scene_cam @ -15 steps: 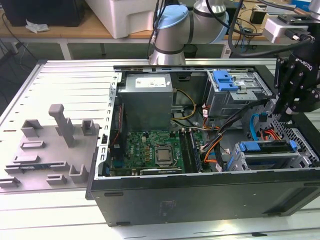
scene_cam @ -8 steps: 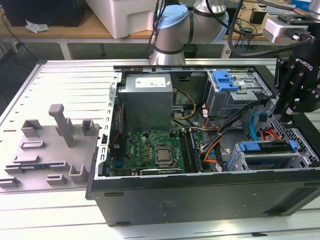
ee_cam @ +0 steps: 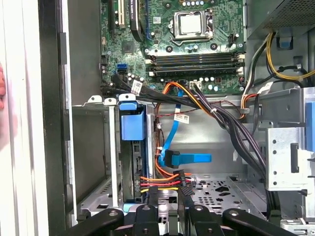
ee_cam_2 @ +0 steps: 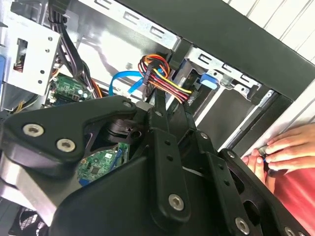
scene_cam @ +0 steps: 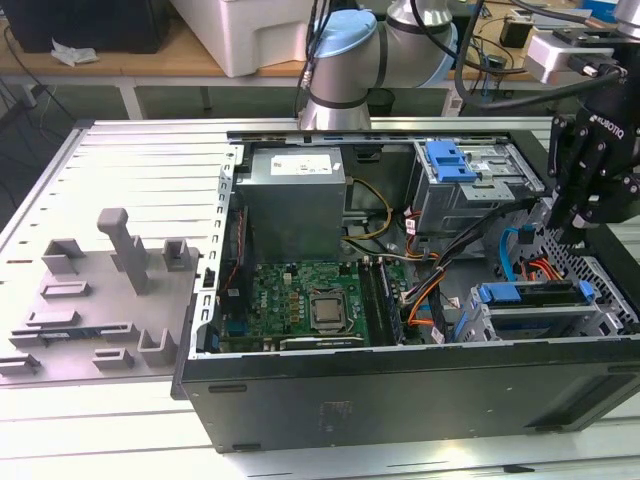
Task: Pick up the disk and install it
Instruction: 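Insert the second disk wire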
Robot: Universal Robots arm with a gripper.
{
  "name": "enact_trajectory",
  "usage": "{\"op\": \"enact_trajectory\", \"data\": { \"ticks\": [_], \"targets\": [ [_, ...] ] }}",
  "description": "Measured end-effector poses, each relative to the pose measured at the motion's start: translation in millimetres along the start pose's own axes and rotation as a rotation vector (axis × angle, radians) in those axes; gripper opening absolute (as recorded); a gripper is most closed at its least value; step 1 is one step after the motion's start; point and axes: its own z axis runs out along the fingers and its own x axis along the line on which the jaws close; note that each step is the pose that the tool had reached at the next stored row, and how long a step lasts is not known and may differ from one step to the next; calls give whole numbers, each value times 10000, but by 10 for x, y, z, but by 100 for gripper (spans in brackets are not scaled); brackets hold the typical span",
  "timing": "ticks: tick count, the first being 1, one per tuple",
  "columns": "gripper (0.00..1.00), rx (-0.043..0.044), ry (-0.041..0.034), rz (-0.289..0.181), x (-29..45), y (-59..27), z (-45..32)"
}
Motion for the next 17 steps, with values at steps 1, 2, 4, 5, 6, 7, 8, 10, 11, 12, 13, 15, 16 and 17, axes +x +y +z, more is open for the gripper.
{"op": "enact_trajectory", "data": {
  "ticks": [1, 2, 4, 5, 6, 7, 8, 10, 11, 12, 13, 15, 16, 17],
  "targets": [
    [30, 1, 23, 0, -23, 1, -2],
    [30, 2, 48, 0, -44, 2, -5],
    [30, 5, 110, 1, -67, 9, -8],
    [30, 6, 136, 0, -70, 19, -8],
    [30, 11, 167, 0, -73, 33, -8],
    [30, 14, 198, 1, -76, 48, -9],
    [30, 21, 257, 1, -84, 72, -10],
    [30, 28, 354, 1, -99, 100, -12],
    [30, 32, 424, 1, -109, 115, -14],
    [30, 35, 490, 0, -118, 127, -14],
    [30, 41, 608, 0, -134, 152, -16],
    [30, 49, 729, 0, -150, 185, -18],
    [30, 55, 793, 0, -158, 206, -18],
    [30, 60, 830, 1, -163, 223, -18]
  ]
}}
